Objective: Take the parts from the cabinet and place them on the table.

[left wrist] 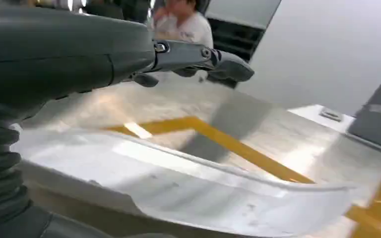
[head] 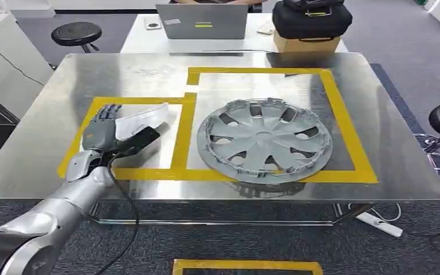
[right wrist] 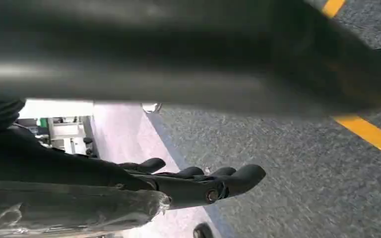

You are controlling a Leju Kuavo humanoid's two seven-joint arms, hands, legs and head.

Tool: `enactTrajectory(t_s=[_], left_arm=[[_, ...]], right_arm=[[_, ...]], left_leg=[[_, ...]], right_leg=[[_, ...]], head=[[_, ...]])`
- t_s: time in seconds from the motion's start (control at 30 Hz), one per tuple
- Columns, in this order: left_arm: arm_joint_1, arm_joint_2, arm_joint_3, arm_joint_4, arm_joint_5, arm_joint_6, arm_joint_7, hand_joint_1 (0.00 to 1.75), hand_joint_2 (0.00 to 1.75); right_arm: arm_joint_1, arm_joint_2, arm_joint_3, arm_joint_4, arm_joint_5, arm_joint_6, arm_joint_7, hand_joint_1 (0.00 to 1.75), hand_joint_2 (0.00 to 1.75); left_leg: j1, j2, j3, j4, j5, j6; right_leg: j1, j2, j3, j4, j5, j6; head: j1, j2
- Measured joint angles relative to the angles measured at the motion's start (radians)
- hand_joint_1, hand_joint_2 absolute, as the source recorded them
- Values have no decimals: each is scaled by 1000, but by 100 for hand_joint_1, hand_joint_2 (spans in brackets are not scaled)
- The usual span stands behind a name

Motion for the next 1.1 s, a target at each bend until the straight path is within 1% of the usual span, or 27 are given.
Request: enactTrajectory(t_s=[0.03, 0.07, 0.13, 0.17, 0.2, 0.23, 0.27, 0.3, 0.33, 0.37, 0.43, 0.47, 0.5, 0.57, 0.6, 0.63, 0.67, 0.7, 0.77, 0.8, 0.83, 0.87, 0.9, 0.93, 0.97, 1.0, 1.1], left_arm=[[16, -11, 22, -35, 110, -52, -58, 0, 0], [36, -23, 42, -79, 206, -107, -81, 0, 0], [72, -52, 67, -205, 434, -255, -70, 0, 0], [88, -69, 70, -261, 523, -309, -59, 0, 0], [105, -79, 70, -315, 608, -348, -51, 0, 0], [126, -92, 71, -381, 709, -374, -42, 0, 0], [144, -101, 70, -430, 776, -379, -39, 0, 0], [161, -107, 68, -474, 823, -380, -32, 0, 0], [173, -112, 66, -514, 846, -381, -29, 0, 0], [181, -118, 66, -544, 858, -382, -29, 0, 0], [193, -125, 61, -604, 899, -383, -30, 0, 0], [198, -128, 56, -631, 922, -385, -32, 0, 0], [206, -129, 48, -664, 950, -389, -32, 0, 0], [232, -131, 25, -736, 989, -376, -31, 0, 0], [249, -132, 10, -775, 998, -348, -29, 0, 0], [262, -135, -6, -813, 1004, -322, -29, 0, 0], [271, -135, -21, -847, 1006, -300, -28, 0, 0], [276, -134, -35, -872, 1013, -288, -28, 0, 0], [297, -131, -56, -918, 1029, -281, -44, 0, 0], [322, -129, -72, -953, 1038, -281, -72, 0, 0], [353, -129, -88, -991, 1044, -276, -97, 0, 0], [381, -131, -110, -1028, 1040, -264, -120, 0, 0], [402, -132, -124, -1060, 1013, -254, -129, 0, 0], [414, -127, -152, -1094, 961, -247, -125, 0, 0], [421, -113, -182, -1117, 924, -246, -121, 0, 0], [429, -103, -209, -1136, 913, -256, -132, 0, 0], [470, -83, -242, -1171, 916, -291, -178, 0, 0]], right_arm=[[1, 0, 0, 0, 0, -4, 0, 0, 0], [4, 0, 0, 0, 0, -6, -3, 0, 0], [11, 0, -1, 0, 0, -12, -5, 0, 0], [13, 0, -1, 0, 0, -15, -6, 0, 0], [12, 0, -1, 0, 0, -17, -6, 0, 0], [11, 0, -1, 0, 0, -19, -6, 0, 0], [12, 0, -1, 0, 0, -21, -6, 0, 0], [14, 0, -1, 0, 0, -21, -6, 0, 0], [18, 0, -1, 0, 0, -22, -6, 0, 0], [20, 0, -1, 0, 0, -22, -6, 0, 0], [20, 0, -2, 0, 0, -26, -6, 0, 0], [19, 0, -2, 0, -1, -30, -6, 0, 0], [17, 0, -2, 0, -1, -32, -6, 0, 0], [16, 0, -5, 0, -3, -35, -4, 0, 0], [18, 0, -10, 0, -4, -38, -2, 0, 0], [18, 0, -12, 0, -4, -39, 0, 0, 0], [19, 0, -13, 0, -4, -40, 1, 0, 0], [19, 0, -15, 0, -4, -42, 2, 0, 0], [19, 0, -18, 0, -4, -46, 3, 0, 0], [20, 0, -19, 0, -4, -49, 5, 0, 0], [20, 0, -19, 0, -4, -52, 7, 0, 0], [21, 0, -20, 0, -4, -53, 8, 0, 0], [21, 0, -20, 0, -4, -53, 8, 0, 0], [21, 1, -20, 0, -5, -53, 7, 0, 0], [21, 2, -20, 0, -5, -52, 5, 0, 0], [20, 2, -21, 0, -6, -51, 2, 0, 0], [21, 2, -27, 0, -6, -47, -2, 0, 0]], left_leg=[[-2, 0, -5, 7, 2, 8], [-4, 0, -5, 8, 0, 14], [2, 0, -4, 4, 5, 29], [2, -1, -4, 4, 4, 35], [1, -1, -4, 4, 4, 39], [0, 0, -4, 4, 3, 41], [-2, 3, -4, 5, 1, 42], [-3, 4, -4, 5, 0, 44], [-3, 4, -4, 5, 0, 44], [-3, 2, -3, 5, -1, 44], [-1, -1, 4, 5, -4, 39], [-1, -2, 6, 5, -7, 34], [-9, -4, 0, 13, -9, 28], [-7, -4, 2, 6, -4, 19], [-4, -4, 4, 2, -3, 13], [-4, -3, 5, 3, -9, 6], [-4, 0, -1, 18, -23, 0], [-5, 0, -25, 69, -56, -3], [-4, 0, -101, 222, -127, -6], [-4, 0, -133, 284, -145, -7], [-4, 1, -142, 300, -138, -6], [-4, 1, -130, 273, -110, -3], [-4, 1, -100, 211, -69, 1], [-5, 1, -60, 134, -31, 5], [-5, 2, -20, 64, -7, 9], [-7, 3, 9, 5, -7, 10], [-11, 0, 7, 5, -11, 23]], right_leg=[[0, 0, 0, -6, 4, 6], [-2, 0, 2, -9, 5, 10], [-4, -2, -5, -7, -3, 22], [-4, -3, -13, 20, -25, 25], [-3, -3, -40, 80, -62, 28], [-3, -3, -83, 171, -104, 29], [-3, -3, -123, 253, -135, 30], [-3, -3, -149, 301, -142, 31], [-3, -3, -151, 299, -129, 30], [-3, -4, -133, 258, -95, 29], [-6, -4, -48, 82, -2, 26], [-7, -4, -18, 15, 8, 25], [-4, -2, -2, -6, 0, 21], [-1, 1, -7, 3, 1, 12], [2, 2, -8, 3, 0, 4], [-4, 1, -4, -4, 4, -4], [-6, 1, -2, -5, 5, -9], [-6, 0, -1, -5, 4, -14], [-6, -2, -2, -5, 4, -18], [-5, -2, -1, -5, 3, -19], [-5, -1, -1, -5, 3, -19], [-5, 0, 0, -5, 3, -19], [-5, 1, 1, -5, 3, -19], [-5, 1, 2, -5, 2, -18], [-5, 1, 4, -5, 2, -14], [5, 1, 0, 4, -3, -5], [0, 0, 3, -9, 2, 10]], head=[[4, 0], [0, 0], [0, 0], [8, 0], [13, 0], [13, 0], [14, 0], [13, 0], [14, 0], [14, 0], [14, 0], [14, 0], [14, 0], [13, 0], [13, 0], [13, 0], [12, 0], [5, 0], [6, 0], [5, 0], [6, 0], [4, 0], [4, 0], [4, 0], [4, 0], [3, 0], [7, 0]])
